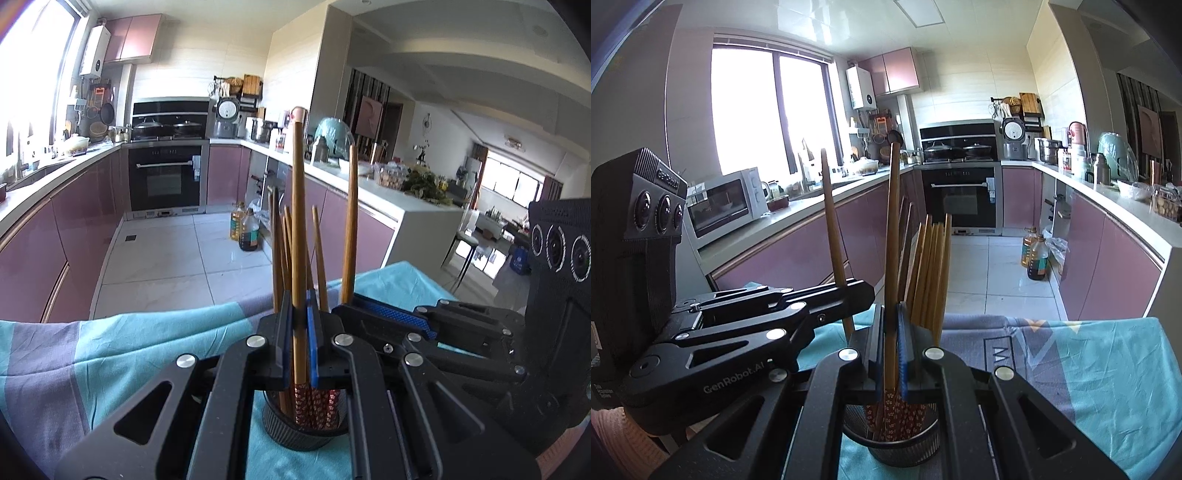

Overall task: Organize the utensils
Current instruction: 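Open the right gripper and withdraw from the holder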

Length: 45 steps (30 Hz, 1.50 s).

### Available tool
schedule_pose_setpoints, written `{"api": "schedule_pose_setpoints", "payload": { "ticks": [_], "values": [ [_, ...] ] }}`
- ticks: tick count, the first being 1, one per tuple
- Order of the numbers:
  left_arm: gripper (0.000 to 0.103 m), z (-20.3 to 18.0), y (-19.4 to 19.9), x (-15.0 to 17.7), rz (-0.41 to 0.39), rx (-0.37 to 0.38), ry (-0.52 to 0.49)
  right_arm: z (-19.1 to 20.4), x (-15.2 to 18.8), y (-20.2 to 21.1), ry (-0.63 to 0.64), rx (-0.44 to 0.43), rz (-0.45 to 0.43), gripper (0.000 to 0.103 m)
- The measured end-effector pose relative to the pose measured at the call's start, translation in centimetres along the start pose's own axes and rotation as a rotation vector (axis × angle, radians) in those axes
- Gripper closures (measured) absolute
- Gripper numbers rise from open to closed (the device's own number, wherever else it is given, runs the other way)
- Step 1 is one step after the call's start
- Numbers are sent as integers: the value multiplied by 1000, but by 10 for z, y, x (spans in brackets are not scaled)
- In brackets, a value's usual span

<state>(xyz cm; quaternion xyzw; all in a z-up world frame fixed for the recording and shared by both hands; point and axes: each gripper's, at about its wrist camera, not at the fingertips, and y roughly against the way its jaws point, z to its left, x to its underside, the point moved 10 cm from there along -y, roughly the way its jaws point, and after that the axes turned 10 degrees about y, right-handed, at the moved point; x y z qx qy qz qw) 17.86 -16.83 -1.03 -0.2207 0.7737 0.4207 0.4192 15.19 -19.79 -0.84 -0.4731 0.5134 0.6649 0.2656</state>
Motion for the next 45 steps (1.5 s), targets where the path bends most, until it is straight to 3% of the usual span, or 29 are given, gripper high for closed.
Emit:
{"api": "schedule_pose_setpoints", "payload": {
  "ticks": [10,24,31,35,45],
  "values": [
    [96,14,-10,14,69,-27,-13,0,15,-5,-14,-15,37,97],
    [95,18,-21,20,105,-52,-16,-6,22,-3,-55,-29,46,95],
    [88,21,-22,23,110,-46,-12,-9,28,-3,-72,-32,55,94],
    [77,25,-14,26,91,-63,-3,-8,31,-1,-70,-32,56,92],
    [44,45,31,36,9,-132,21,-6,34,12,-63,-20,40,61]
  ]
}}
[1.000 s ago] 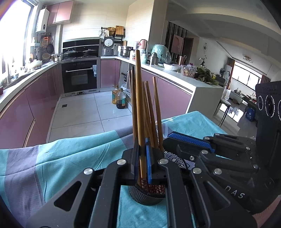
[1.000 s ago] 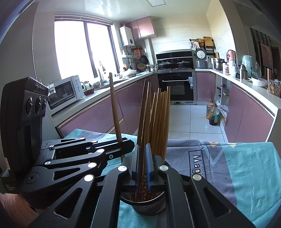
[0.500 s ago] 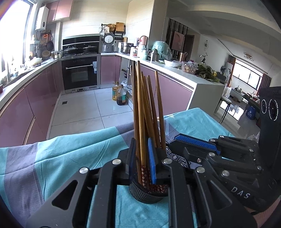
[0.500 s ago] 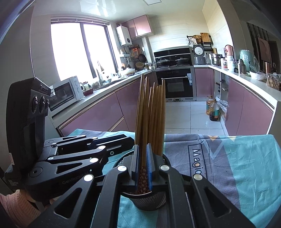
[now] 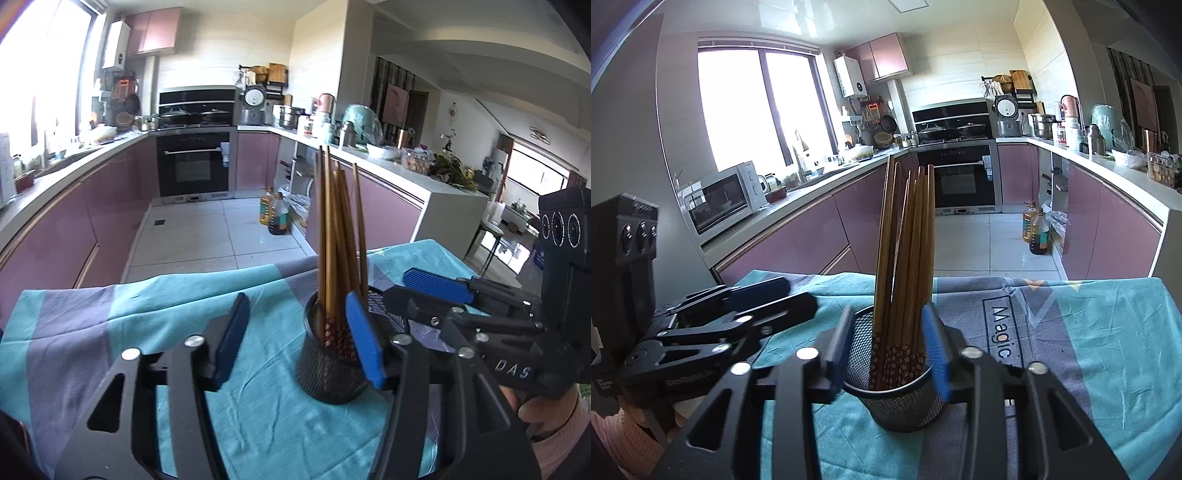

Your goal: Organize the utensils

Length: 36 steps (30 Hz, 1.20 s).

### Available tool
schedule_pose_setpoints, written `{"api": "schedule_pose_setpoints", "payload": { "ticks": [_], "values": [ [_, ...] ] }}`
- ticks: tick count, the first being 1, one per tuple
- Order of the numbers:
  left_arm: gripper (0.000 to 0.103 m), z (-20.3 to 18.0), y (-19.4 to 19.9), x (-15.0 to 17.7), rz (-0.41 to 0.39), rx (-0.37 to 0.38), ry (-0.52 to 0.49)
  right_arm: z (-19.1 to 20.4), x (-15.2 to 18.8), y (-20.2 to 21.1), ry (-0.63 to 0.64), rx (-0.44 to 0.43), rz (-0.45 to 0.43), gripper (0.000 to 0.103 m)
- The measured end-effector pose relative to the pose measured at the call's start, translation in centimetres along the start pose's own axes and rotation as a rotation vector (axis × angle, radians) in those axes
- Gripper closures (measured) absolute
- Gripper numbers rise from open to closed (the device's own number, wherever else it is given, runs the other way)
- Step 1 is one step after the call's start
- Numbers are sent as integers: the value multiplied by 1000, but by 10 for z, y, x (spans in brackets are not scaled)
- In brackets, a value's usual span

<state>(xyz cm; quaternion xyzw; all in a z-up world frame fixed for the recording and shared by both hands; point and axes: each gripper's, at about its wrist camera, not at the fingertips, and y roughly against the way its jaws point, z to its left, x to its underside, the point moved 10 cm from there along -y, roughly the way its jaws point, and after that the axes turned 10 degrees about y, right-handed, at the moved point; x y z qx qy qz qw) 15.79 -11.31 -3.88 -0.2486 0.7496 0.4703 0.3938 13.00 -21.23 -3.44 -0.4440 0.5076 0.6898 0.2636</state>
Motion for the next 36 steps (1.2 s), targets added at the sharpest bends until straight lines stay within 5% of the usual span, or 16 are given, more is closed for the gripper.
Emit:
{"api": "schedule_pose_setpoints", "payload": {
  "ticks": [8,12,15,28,36],
  "values": [
    [23,24,36,14,-48,-72,-4,6,2,14,19,30,-16,46],
    [5,35,55,15,-87,-118,-6,11,2,23,34,58,-43,18],
    [5,46,70,19,-114,-152,16,17,5,29,60,89,-60,6],
    [5,73,134,21,-288,-314,30,38,13,55,129,215,-154,6],
    [5,79,151,23,-324,-319,61,49,11,67,137,228,-215,6]
  ]
}}
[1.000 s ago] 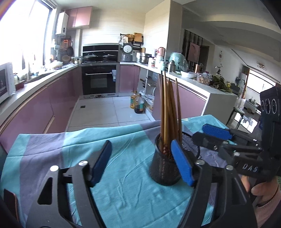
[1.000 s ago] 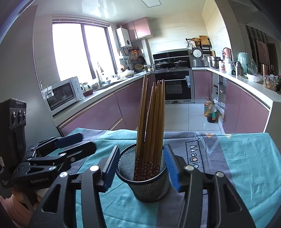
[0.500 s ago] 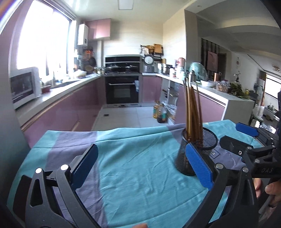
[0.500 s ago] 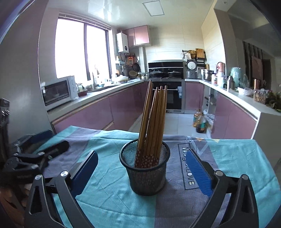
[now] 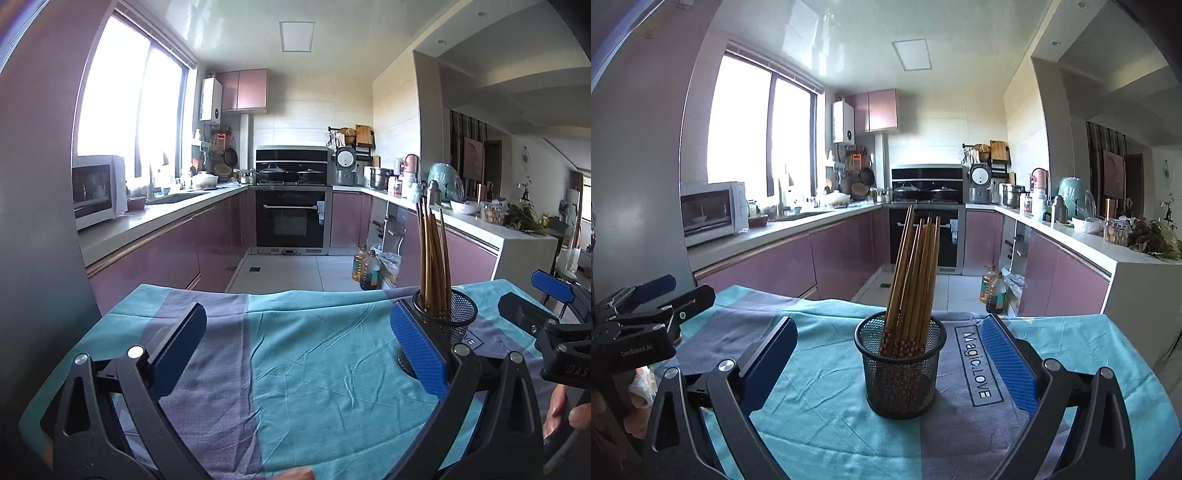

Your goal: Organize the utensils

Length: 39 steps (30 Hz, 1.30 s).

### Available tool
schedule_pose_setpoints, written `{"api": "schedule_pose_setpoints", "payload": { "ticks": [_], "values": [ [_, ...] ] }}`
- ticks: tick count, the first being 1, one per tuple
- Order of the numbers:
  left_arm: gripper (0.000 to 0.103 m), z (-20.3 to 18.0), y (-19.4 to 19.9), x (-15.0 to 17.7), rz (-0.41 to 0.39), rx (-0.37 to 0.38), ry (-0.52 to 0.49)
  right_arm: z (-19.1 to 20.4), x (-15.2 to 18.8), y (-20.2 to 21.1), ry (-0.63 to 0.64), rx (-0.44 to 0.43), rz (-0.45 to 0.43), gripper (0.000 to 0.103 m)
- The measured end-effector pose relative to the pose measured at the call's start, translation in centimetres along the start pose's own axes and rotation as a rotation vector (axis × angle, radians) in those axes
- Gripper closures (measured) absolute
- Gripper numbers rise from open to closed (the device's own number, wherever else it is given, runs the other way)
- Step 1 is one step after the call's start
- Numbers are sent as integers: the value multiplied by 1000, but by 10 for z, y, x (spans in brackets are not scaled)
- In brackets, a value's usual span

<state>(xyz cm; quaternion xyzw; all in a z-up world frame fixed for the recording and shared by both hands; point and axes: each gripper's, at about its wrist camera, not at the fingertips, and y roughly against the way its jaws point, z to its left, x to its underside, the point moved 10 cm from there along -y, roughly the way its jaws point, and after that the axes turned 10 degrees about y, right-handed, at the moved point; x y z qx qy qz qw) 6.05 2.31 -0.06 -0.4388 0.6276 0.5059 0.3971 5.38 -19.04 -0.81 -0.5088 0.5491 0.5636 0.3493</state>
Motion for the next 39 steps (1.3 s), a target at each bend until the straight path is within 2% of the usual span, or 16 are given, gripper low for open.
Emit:
{"api": "schedule_pose_setpoints", "payload": {
  "ticks": [12,39],
  "values": [
    [5,5,13,-5,-54,-37,-8,5,-4,7,10,11,-28,6],
    [5,5,14,-6,-61,-38,-7,5,-1,3,-5,12,-30,6]
  ]
}}
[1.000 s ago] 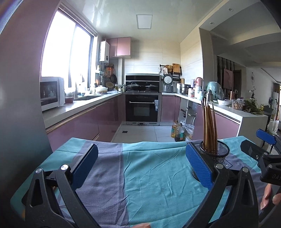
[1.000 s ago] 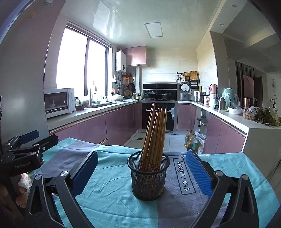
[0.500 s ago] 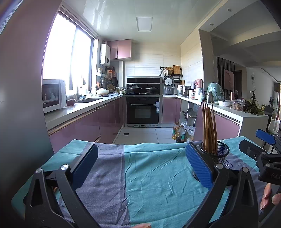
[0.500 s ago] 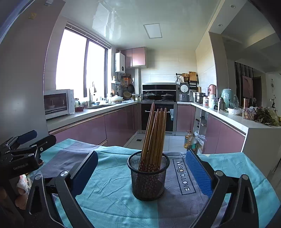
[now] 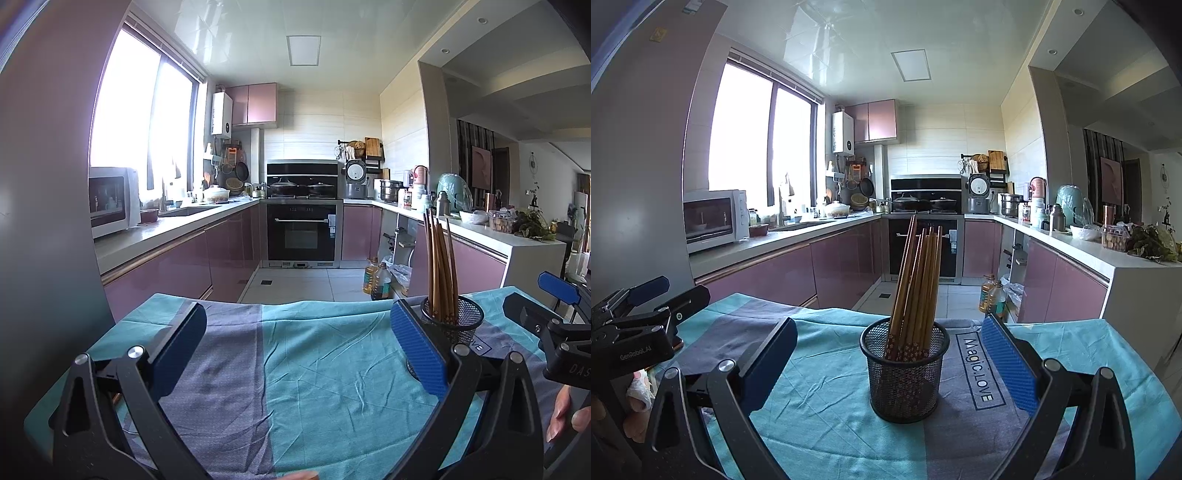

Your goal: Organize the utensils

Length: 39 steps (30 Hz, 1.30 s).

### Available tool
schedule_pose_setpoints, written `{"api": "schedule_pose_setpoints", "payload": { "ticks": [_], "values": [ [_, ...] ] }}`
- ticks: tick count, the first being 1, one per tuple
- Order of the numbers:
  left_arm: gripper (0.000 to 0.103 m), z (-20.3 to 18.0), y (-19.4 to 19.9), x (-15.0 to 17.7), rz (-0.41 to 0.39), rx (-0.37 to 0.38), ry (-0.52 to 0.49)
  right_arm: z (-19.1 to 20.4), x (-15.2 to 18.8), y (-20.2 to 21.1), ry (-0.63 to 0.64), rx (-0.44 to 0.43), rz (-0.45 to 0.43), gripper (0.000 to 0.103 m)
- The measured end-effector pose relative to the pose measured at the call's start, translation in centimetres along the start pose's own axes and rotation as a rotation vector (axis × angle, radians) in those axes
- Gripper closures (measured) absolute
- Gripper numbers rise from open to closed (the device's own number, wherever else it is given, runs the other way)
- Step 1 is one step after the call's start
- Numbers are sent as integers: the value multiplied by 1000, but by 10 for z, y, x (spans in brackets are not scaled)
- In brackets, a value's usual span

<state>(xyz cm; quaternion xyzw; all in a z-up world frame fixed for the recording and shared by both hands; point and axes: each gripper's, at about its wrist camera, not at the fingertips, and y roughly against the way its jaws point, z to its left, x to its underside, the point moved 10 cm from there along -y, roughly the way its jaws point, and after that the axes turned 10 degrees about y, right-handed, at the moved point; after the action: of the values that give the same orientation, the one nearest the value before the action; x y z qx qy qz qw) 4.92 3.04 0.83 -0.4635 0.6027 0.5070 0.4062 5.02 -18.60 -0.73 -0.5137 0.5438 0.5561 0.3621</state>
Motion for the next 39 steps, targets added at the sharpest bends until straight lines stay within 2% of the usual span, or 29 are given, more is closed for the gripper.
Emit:
{"api": "schedule_pose_setpoints", "payload": {
  "ticks": [39],
  "values": [
    [5,-3,1,4,-54,-31,-24,-3,2,-3,-13,6,0,6]
  ]
}}
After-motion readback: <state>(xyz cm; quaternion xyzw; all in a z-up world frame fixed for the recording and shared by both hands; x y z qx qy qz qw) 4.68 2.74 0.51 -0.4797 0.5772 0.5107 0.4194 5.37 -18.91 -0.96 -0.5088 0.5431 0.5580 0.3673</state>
